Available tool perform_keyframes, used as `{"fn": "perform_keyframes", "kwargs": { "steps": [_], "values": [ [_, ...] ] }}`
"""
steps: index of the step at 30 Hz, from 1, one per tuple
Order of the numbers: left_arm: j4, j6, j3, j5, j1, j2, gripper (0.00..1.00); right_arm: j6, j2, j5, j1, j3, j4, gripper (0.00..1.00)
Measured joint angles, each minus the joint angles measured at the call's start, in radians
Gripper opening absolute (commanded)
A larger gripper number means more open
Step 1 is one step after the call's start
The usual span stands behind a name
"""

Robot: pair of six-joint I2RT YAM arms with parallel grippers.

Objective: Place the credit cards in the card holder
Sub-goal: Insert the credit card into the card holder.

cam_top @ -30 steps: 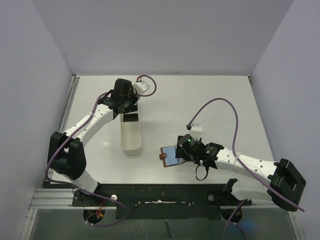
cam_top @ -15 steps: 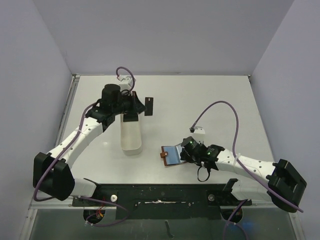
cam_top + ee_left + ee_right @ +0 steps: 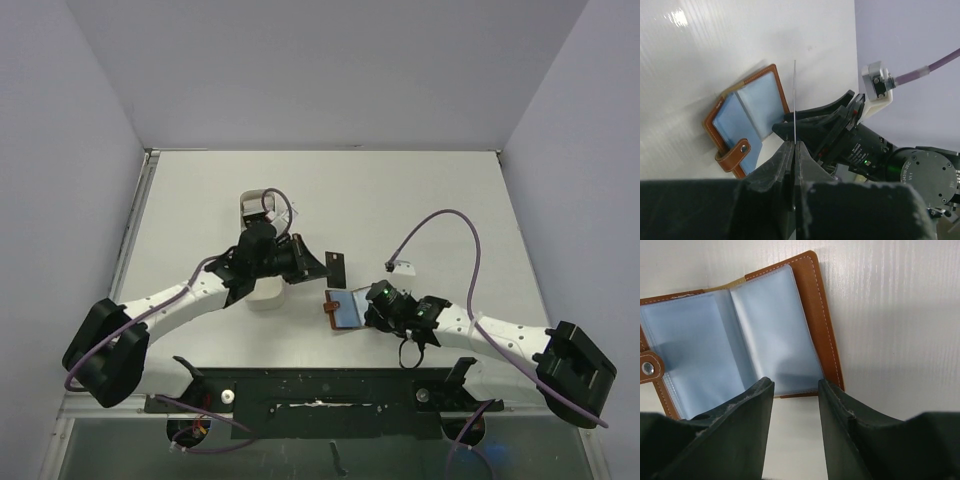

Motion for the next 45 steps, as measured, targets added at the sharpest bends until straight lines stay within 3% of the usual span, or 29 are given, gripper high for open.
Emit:
{"fn": "perform_keyframes", "kwargs": {
  "steps": [10,24,36,45],
  "values": [
    [0.196,-0.151,-0.087,-0.074,-0.129,0.139,0.00,0.021,-0.031,-0.003,-0.001,-0.021,0.011,0.41],
    [0.188,-0.135,-0.087,-0.150,-0.160,0.264,0.00,0.000,-0.061,0.013,-0.029,-0.016,-0.012,0.34],
    [0.197,-0.127,-0.087,-0.147,-0.163,0.292,0.00,-0.092,-0.015,0.019,-0.090,0.076,-0.029,0.44],
    [0.215,-0.127,-0.087,-0.135,-0.163,0.318,0.00,-0.187,0.045,0.015,-0.162,0.122,-0.036,0.45]
  ]
}}
